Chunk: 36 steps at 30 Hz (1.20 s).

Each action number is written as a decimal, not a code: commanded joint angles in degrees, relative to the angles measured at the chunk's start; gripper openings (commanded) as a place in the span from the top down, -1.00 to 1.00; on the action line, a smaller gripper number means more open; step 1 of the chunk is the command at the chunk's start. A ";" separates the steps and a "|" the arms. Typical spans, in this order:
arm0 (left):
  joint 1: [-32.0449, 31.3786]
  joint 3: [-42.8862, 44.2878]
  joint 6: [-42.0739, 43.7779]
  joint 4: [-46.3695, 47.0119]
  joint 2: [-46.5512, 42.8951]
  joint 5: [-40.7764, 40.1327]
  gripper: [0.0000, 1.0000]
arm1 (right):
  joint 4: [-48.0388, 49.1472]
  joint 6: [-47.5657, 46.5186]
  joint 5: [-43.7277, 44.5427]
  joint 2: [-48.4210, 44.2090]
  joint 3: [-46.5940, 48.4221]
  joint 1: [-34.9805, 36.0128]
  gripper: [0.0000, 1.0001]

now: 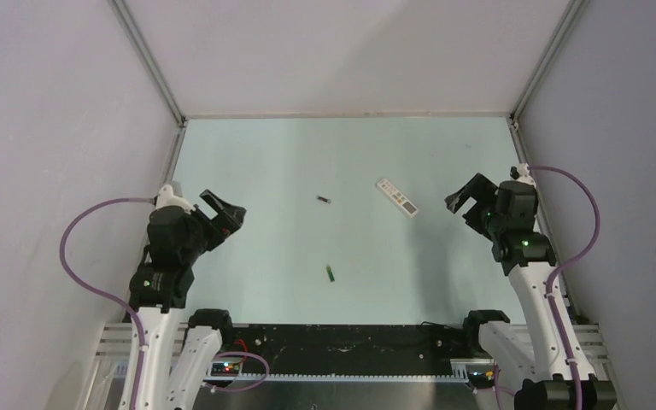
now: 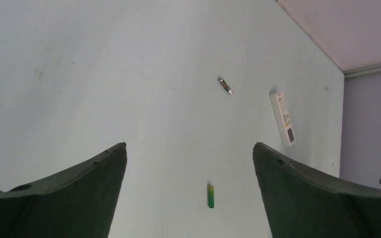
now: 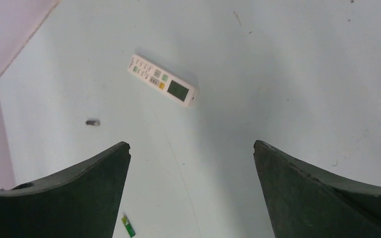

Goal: Load the batteries into the remote control

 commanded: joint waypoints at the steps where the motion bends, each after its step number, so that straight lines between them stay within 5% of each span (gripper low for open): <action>1: 0.21 -0.20 1.54 -0.68 2.18 4.56 -0.99 | 0.70 0.03 -6.85 -1.88 1.70 -2.82 -0.99; 14: 0.20 -2.50 6.99 5.85 -2.91 12.94 -0.99 | 2.67 -4.20 -13.61 -4.08 0.04 -3.25 -0.99; 19: 0.20 -1.99 9.85 6.32 -1.43 14.73 -1.00 | 7.79 -5.64 -10.13 -1.34 0.19 6.94 -0.94; 29: 0.20 0.03 12.24 6.69 0.07 9.06 -0.99 | 7.39 -18.54 7.10 20.84 8.31 16.59 -0.90; 36: 0.20 1.11 12.41 9.32 4.32 12.44 -0.97 | 8.40 -29.36 5.39 34.66 14.64 16.62 -0.88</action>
